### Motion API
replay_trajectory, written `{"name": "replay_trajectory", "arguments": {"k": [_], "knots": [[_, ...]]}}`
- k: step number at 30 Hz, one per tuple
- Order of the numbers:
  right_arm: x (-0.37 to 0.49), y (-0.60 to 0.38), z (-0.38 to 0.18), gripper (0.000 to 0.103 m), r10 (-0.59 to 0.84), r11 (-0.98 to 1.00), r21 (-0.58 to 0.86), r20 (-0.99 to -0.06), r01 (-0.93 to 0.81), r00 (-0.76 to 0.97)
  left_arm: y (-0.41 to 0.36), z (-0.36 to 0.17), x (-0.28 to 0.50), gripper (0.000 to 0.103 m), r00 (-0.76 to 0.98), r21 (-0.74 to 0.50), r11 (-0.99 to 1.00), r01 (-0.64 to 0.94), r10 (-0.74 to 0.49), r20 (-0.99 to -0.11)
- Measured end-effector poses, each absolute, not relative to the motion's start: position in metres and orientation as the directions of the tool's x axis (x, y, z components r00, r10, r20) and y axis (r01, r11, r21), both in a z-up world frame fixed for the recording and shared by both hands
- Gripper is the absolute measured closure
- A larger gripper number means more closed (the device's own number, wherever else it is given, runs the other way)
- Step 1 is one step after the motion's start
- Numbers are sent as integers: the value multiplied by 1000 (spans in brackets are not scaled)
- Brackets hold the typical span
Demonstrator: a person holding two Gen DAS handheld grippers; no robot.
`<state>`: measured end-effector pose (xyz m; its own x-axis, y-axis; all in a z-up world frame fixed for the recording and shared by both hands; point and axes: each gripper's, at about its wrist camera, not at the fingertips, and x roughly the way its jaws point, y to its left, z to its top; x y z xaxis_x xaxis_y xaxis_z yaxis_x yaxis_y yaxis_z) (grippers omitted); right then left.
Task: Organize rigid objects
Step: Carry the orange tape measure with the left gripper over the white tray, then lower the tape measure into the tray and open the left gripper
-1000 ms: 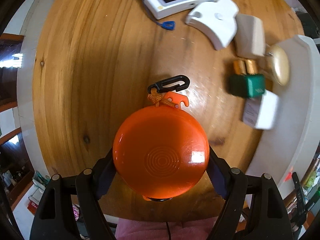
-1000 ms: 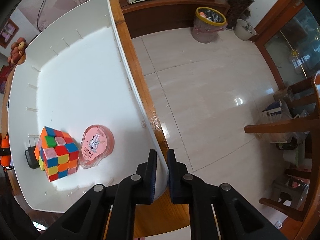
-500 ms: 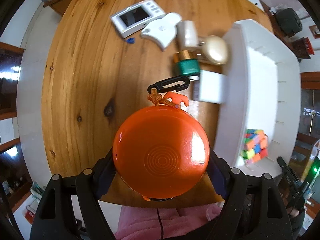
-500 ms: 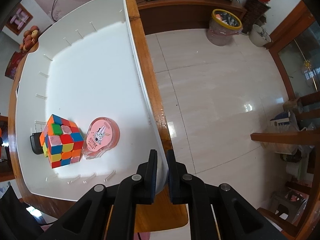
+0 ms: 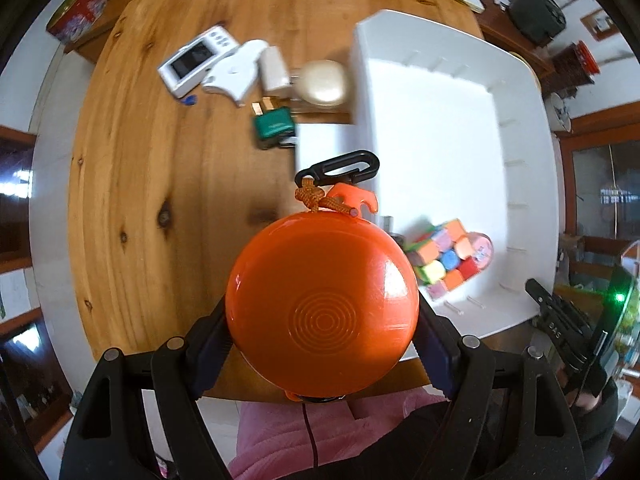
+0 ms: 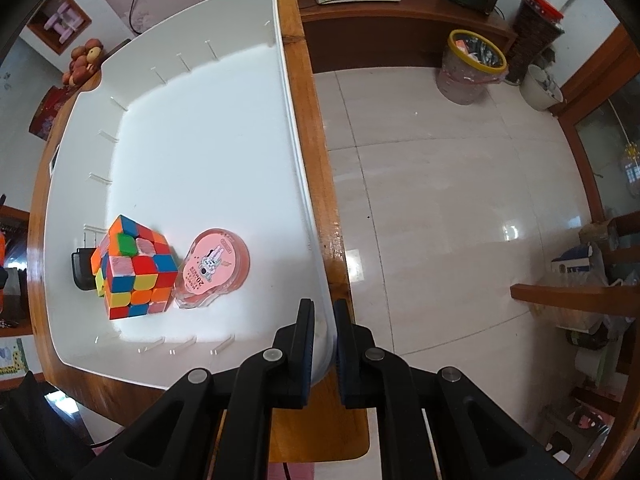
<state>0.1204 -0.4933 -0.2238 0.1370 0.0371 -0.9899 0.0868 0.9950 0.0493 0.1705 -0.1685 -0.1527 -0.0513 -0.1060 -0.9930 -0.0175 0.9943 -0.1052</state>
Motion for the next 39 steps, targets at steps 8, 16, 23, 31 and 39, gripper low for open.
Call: {"name": "replay_trajectory", "arguments": {"k": [8, 16, 23, 31, 39], "knots": [[121, -492, -225, 93, 58, 998, 63, -989, 27, 139, -209, -153, 170, 21, -55, -124, 992, 33, -122, -991], [122, -492, -224, 93, 73, 997, 72, -988, -18, 136, -240, -153, 175, 20, -40, -158, 984, 82, -155, -987], [122, -493, -224, 93, 83, 996, 79, -988, -36, 133, -254, -151, 177, 20, -23, -164, 980, 110, -163, -986], [123, -492, -225, 93, 76, 996, 70, -989, -50, 128, -253, -149, 177, 20, -12, -181, 979, 97, -181, -983], [123, -491, -224, 93, 69, 997, 64, -989, -50, 129, -249, -123, 178, 18, 113, -246, 964, 100, -257, -960]]}}
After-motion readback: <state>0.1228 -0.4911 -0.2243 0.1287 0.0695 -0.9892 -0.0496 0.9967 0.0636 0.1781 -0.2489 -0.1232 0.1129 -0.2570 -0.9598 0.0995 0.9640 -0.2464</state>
